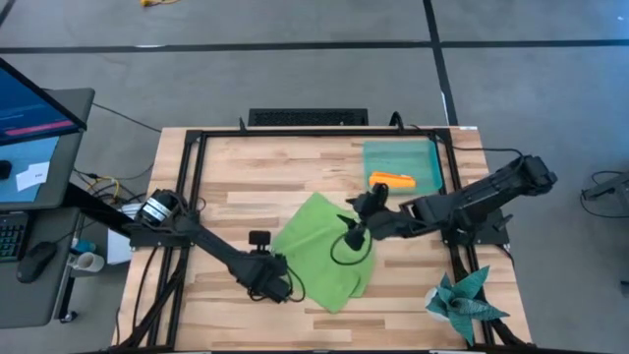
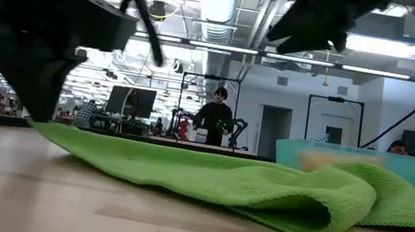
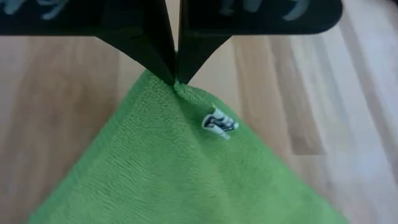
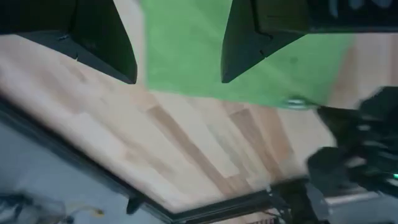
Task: Roll microfiber towels into tight, uniform cylinder then place into a basket
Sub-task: Fold the green towel
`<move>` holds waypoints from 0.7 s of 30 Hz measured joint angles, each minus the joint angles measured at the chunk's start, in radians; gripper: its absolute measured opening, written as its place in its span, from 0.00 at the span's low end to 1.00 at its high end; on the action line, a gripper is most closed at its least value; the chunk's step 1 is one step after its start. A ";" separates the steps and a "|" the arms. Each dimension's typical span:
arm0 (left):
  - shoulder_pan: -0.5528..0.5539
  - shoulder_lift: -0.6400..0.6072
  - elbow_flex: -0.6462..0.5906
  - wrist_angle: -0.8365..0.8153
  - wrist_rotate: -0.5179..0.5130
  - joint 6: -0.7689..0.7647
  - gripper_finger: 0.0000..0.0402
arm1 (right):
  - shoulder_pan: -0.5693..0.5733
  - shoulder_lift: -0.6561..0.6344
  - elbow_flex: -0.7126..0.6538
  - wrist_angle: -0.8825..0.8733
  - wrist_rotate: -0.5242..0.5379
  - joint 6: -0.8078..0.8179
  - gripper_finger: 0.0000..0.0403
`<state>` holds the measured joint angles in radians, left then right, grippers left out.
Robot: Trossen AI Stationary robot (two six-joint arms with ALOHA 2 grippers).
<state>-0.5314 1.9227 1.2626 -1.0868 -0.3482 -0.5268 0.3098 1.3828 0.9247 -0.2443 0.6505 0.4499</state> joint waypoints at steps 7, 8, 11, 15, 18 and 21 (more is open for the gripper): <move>-0.027 0.000 -0.004 -0.005 0.003 -0.064 0.00 | -0.172 0.110 0.148 -0.013 -0.173 -0.256 0.63; -0.029 0.000 -0.004 -0.014 0.003 -0.087 0.00 | -0.200 0.126 0.172 -0.036 -0.209 -0.277 0.63; -0.041 0.000 -0.004 -0.032 0.003 -0.135 0.00 | -0.278 0.177 0.227 -0.078 -0.327 -0.342 0.63; -0.061 0.000 -0.004 -0.041 0.004 -0.168 0.00 | -0.375 0.256 0.253 -0.092 -0.487 -0.420 0.63; -0.076 0.000 -0.004 -0.041 0.004 -0.189 0.00 | -0.431 0.318 0.253 -0.065 -0.610 -0.466 0.63; -0.087 -0.001 -0.004 -0.041 0.004 -0.192 0.00 | -0.463 0.386 0.252 -0.021 -0.680 -0.483 0.63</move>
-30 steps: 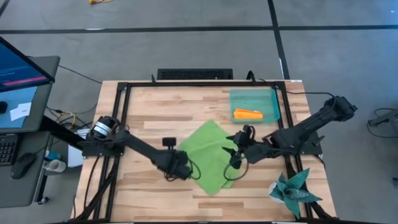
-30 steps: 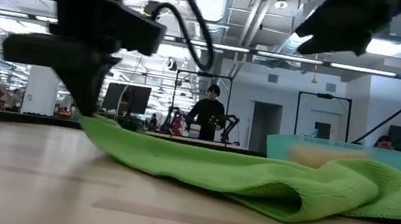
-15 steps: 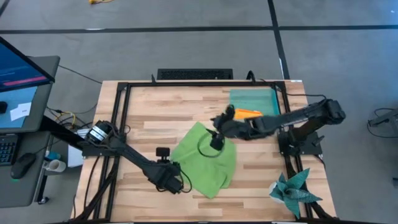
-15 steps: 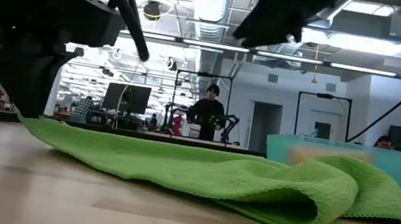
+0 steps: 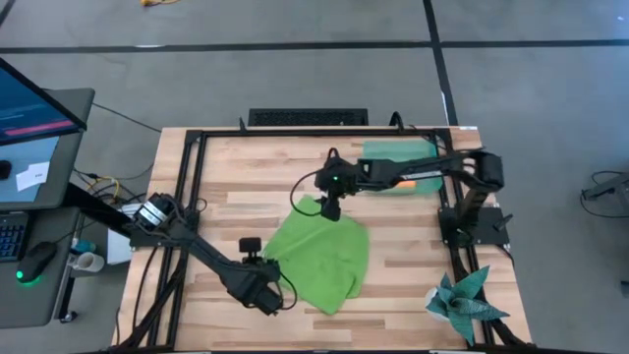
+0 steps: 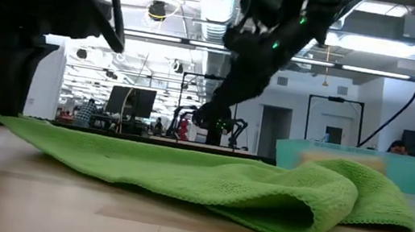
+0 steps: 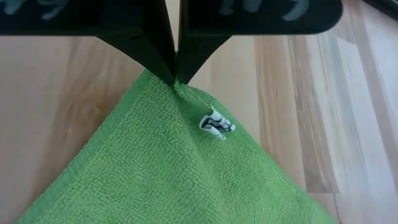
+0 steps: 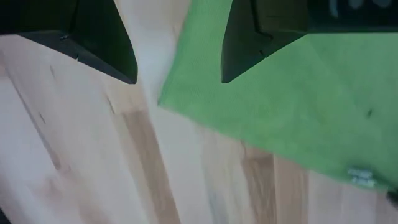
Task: Roll microfiber towels into tight, uniform cylinder then place into a basket
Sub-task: Fold the green towel
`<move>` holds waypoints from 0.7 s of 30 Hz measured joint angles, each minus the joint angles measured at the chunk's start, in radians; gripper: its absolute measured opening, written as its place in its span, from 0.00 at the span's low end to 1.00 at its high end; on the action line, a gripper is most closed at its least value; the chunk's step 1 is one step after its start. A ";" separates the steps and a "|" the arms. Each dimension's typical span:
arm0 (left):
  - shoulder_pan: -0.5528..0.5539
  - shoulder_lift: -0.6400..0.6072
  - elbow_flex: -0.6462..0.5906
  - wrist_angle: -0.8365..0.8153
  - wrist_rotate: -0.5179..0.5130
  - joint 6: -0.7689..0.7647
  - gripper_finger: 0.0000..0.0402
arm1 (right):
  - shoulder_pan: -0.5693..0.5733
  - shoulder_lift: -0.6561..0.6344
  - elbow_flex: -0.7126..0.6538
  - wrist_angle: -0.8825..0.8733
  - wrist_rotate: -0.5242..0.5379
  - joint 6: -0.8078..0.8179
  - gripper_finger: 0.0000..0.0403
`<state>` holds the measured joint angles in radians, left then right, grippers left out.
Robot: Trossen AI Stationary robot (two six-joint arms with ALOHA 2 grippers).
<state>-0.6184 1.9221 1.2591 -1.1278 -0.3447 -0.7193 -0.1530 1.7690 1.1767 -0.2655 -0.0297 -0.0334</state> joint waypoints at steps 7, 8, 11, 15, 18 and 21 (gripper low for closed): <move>-0.005 0.000 0.001 0.002 0.000 -0.010 0.00 | -0.014 0.133 0.000 0.197 -0.011 -0.030 0.63; -0.005 0.000 0.001 0.002 -0.001 -0.009 0.01 | -0.013 0.152 0.002 0.231 -0.011 -0.038 0.63; -0.005 0.000 0.001 0.003 -0.001 -0.004 0.01 | -0.017 0.200 0.017 0.242 -0.015 -0.053 0.63; -0.005 -0.001 0.001 0.006 -0.003 0.005 0.01 | -0.023 0.259 0.056 0.230 -0.016 -0.046 0.63; -0.005 0.000 0.001 0.012 -0.016 0.031 0.01 | -0.028 0.299 0.085 0.234 -0.014 -0.045 0.63; -0.005 0.000 0.001 0.020 -0.029 0.056 0.01 | -0.033 0.328 0.106 0.196 -0.021 -0.015 0.63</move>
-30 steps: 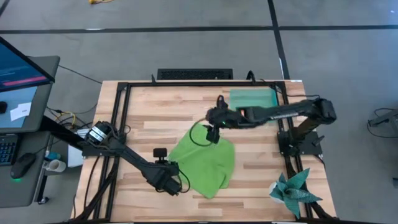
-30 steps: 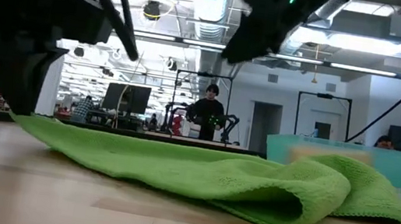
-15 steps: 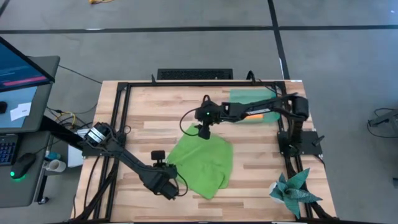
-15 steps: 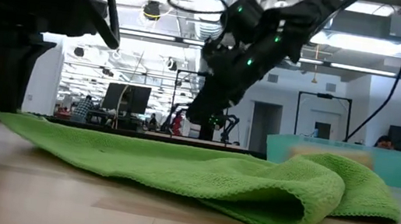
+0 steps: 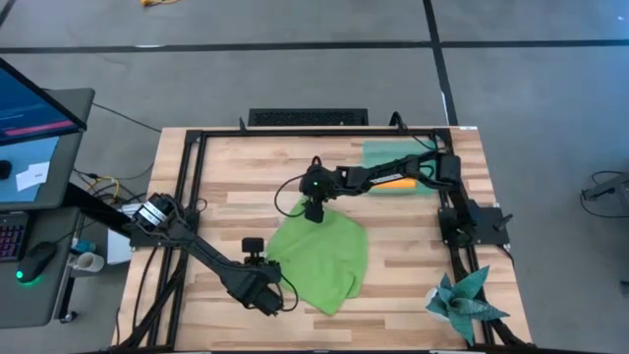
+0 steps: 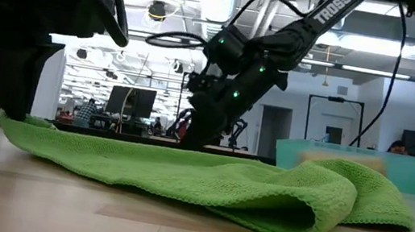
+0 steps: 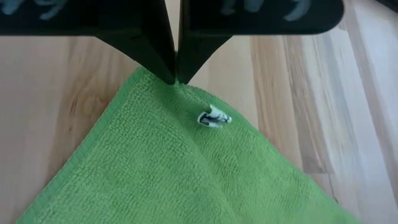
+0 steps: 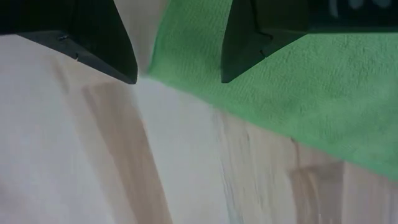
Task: Roll microfiber towels into tight, uniform cylinder then place into a basket
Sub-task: Fold the green towel
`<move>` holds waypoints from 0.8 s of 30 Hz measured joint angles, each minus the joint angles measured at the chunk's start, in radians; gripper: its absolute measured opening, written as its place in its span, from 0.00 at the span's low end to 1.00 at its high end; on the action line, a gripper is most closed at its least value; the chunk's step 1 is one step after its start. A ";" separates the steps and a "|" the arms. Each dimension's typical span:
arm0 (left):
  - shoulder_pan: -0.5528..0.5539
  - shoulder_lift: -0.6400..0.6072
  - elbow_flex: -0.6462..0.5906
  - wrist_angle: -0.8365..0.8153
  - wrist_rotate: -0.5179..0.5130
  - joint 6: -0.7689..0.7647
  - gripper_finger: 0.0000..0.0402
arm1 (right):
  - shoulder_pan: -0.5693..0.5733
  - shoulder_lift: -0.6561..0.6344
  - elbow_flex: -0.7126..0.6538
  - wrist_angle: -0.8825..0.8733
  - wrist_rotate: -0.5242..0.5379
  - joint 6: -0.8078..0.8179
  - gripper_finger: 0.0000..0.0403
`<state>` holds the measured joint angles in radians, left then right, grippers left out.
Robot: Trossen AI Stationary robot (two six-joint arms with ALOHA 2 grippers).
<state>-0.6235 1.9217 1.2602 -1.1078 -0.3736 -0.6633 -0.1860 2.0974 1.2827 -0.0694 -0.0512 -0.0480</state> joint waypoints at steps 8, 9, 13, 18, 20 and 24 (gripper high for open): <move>0.000 0.000 0.000 0.008 -0.029 0.050 0.01 | 0.017 0.004 0.008 -0.079 -0.003 0.052 0.60; 0.000 0.000 0.000 0.008 -0.030 0.050 0.01 | 0.021 0.003 0.008 -0.080 -0.003 0.059 0.58; 0.000 0.000 0.000 0.008 -0.035 0.049 0.01 | 0.032 0.002 0.008 -0.088 -0.078 0.095 0.45; 0.001 0.000 0.000 0.007 -0.050 0.049 0.01 | 0.054 0.000 0.009 -0.121 -0.154 0.103 0.23; 0.001 0.000 0.000 0.007 -0.050 0.049 0.01 | 0.060 -0.008 0.007 -0.139 -0.163 0.103 0.14; 0.001 0.000 0.000 0.007 -0.052 0.050 0.01 | 0.078 -0.015 0.006 -0.142 -0.162 0.102 0.03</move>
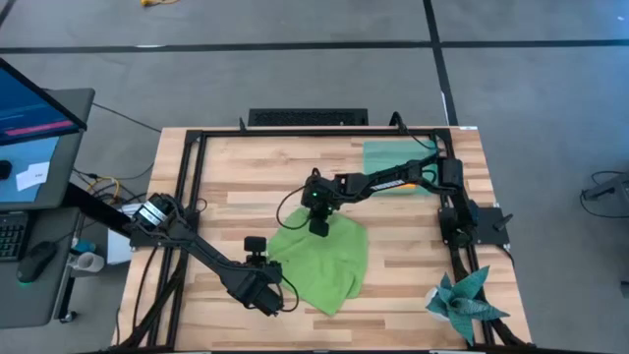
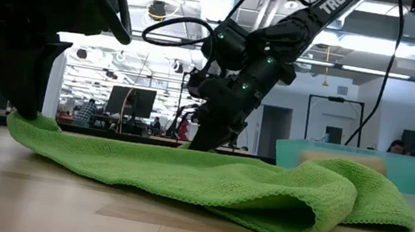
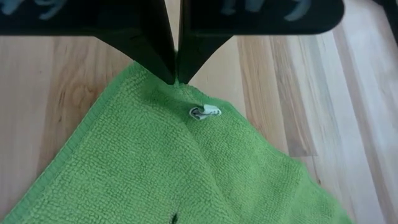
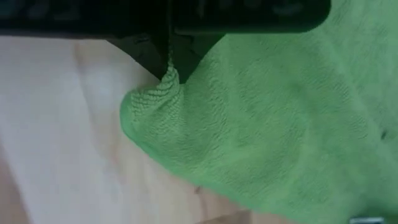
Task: Roll microfiber towels into tight, uniform cylinder then place into a basket
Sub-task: Fold the green towel
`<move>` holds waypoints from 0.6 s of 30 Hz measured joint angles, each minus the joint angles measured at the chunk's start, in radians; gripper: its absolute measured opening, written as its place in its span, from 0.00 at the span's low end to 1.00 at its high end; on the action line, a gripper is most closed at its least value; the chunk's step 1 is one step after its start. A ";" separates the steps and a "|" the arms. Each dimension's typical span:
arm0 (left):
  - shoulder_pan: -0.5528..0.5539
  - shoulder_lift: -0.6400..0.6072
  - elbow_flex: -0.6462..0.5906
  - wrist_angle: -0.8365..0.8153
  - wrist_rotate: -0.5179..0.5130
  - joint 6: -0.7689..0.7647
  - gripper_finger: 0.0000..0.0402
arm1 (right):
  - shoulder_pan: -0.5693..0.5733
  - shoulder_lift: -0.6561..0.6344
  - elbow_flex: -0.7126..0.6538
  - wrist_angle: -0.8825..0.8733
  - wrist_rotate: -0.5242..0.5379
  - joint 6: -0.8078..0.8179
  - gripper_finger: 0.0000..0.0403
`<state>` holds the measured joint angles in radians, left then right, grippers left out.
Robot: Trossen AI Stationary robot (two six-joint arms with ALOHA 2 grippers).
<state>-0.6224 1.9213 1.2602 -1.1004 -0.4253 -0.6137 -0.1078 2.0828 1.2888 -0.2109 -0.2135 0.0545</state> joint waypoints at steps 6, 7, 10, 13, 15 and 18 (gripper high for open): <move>0.009 0.000 0.000 0.000 -0.007 -0.002 0.01 | 0.043 -0.007 -0.002 -0.015 0.063 0.000 0.05; 0.013 0.000 0.000 0.000 -0.007 -0.009 0.01 | 0.051 -0.008 -0.002 -0.017 0.074 0.000 0.04; 0.021 0.000 0.000 0.000 -0.007 -0.045 0.01 | 0.080 -0.009 -0.001 -0.025 0.127 -0.004 0.02; 0.026 0.000 0.000 0.000 -0.007 -0.101 0.01 | 0.110 -0.010 0.000 -0.037 0.193 -0.028 0.03; 0.027 0.000 0.000 0.001 -0.012 -0.143 0.01 | 0.124 -0.024 -0.001 -0.065 0.221 -0.036 0.04; 0.027 0.000 0.000 0.015 -0.088 -0.227 0.01 | 0.146 -0.043 -0.003 -0.096 0.279 -0.055 0.03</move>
<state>-0.5953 1.9213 1.2602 -1.0858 -0.5132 -0.8405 0.0387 2.0397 1.2854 -0.3067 0.0651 -0.0008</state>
